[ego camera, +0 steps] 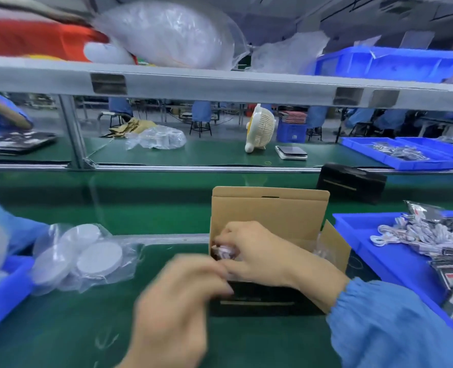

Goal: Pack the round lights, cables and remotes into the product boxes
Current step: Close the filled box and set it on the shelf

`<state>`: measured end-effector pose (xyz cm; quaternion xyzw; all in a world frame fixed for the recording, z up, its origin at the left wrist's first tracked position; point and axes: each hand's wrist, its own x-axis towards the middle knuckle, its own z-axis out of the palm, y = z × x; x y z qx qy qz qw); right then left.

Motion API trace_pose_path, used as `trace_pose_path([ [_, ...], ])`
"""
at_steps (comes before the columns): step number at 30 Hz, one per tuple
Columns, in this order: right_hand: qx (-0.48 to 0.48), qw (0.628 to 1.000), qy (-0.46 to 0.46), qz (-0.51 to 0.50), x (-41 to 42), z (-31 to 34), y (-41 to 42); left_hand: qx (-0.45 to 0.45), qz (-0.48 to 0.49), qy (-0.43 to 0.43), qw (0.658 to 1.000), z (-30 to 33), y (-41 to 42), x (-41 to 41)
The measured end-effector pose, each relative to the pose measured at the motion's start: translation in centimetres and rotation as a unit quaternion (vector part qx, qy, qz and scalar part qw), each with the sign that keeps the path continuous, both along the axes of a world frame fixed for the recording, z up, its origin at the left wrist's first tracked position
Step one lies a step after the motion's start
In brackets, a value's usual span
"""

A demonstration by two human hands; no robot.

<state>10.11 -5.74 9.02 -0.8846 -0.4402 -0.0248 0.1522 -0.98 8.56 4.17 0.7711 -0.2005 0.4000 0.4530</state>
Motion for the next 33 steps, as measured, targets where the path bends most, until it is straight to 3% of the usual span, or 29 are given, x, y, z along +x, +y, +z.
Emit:
trace_pose_path([
  [1,0.061,0.997,0.038,0.004,0.0,-0.1,-0.5,-0.068,0.056,0.024,0.996,0.6,1.3,1.3],
  [2,0.126,0.99,0.067,0.007,-0.2,-0.5,-1.0,-0.151,0.079,0.102,0.98,1.1,2.4,2.8],
  [4,0.168,0.984,0.045,0.029,-0.8,-1.2,-1.2,-0.274,-0.007,0.285,0.919,1.4,3.8,5.8],
  [7,0.059,0.994,-0.066,0.068,-1.4,-2.1,-0.1,-0.238,-0.143,0.39,0.878,0.2,2.9,8.8],
  [10,0.014,0.992,-0.088,0.089,-1.5,-1.3,-0.7,-0.241,-0.198,0.372,0.874,-0.7,1.0,9.3],
  [11,0.052,0.993,-0.056,0.089,-1.9,-0.8,-2.0,-0.254,-0.198,0.365,0.874,-1.1,1.1,9.1],
  [13,0.236,0.969,-0.071,0.003,-1.9,0.0,-6.4,-0.269,-0.207,0.375,0.863,-1.5,1.9,8.8],
  [15,0.416,0.883,-0.146,-0.16,-0.9,-0.3,-11.9,-0.265,-0.215,0.396,0.852,-2.2,2.8,8.7],
  [16,0.472,0.846,-0.088,-0.231,-0.3,-0.8,-14.0,-0.256,-0.212,0.398,0.855,-2.3,2.7,8.7],
  [17,0.508,0.822,0.059,-0.249,0.1,-1.5,-15.1,-0.245,-0.203,0.395,0.862,-2.3,2.5,8.7],
  [19,0.516,0.734,0.415,-0.153,0.5,-3.8,-15.1,-0.203,-0.187,0.379,0.883,-2.0,2.0,8.8],
  [20,0.523,0.688,0.489,-0.114,0.5,-4.9,-14.7,-0.186,-0.192,0.373,0.888,-1.8,1.9,8.7],
  [21,0.517,0.689,0.499,-0.095,0.6,-5.8,-14.5,-0.176,-0.202,0.366,0.891,-1.6,1.8,8.5],
  [22,0.514,0.716,0.465,-0.082,0.7,-6.2,-14.2,-0.164,-0.21,0.352,0.897,-1.3,1.8,8.4],
  [24,0.472,0.816,0.316,-0.109,0.4,-6.2,-13.8,-0.132,-0.197,0.298,0.924,-1.3,1.8,7.8],
  [27,0.381,0.905,0.155,-0.104,-0.5,-6.6,-13.9,-0.032,-0.166,0.225,0.96,-1.5,1.9,6.3],
  [28,0.339,0.925,0.152,-0.075,-1.2,-6.9,-14.1,0.006,-0.157,0.211,0.965,-1.8,1.8,5.8],
  [31,0.268,0.937,0.221,-0.035,-1.8,-6.4,-14.9,0.045,-0.116,0.184,0.975,-2.1,1.5,5.0],
  [33,0.298,0.935,0.178,-0.067,-1.6,-6.3,-14.3,0.071,-0.091,0.165,0.98,-2.0,1.1,5.0],
])
